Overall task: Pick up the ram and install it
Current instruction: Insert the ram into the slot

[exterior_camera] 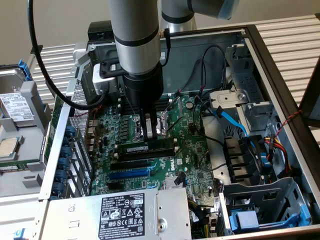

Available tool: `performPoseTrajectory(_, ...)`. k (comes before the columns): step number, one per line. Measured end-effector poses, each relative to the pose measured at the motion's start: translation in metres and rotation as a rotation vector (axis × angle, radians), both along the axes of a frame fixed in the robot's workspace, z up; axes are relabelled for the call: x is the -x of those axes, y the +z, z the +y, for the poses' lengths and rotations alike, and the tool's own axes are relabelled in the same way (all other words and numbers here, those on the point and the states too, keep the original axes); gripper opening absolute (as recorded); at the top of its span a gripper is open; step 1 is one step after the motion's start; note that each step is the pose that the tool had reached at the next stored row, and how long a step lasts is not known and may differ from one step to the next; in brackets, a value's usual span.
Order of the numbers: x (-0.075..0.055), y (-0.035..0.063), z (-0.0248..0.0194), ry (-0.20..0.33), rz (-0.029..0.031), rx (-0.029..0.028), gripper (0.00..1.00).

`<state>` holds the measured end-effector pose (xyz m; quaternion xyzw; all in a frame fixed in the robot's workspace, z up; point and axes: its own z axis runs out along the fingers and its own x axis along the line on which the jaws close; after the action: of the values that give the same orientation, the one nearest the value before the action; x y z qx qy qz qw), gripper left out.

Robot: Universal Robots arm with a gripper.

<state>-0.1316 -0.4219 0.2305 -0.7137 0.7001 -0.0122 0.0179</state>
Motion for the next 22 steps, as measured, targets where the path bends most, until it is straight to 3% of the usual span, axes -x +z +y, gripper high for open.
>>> performPoseTrajectory(12, 0.0, -0.0009, 0.0, -0.002, -0.0002, -0.0072, 0.14)
performPoseTrajectory(22, 0.0, -0.0008, -0.0013, -0.003, 0.0, -0.0028, 0.14)
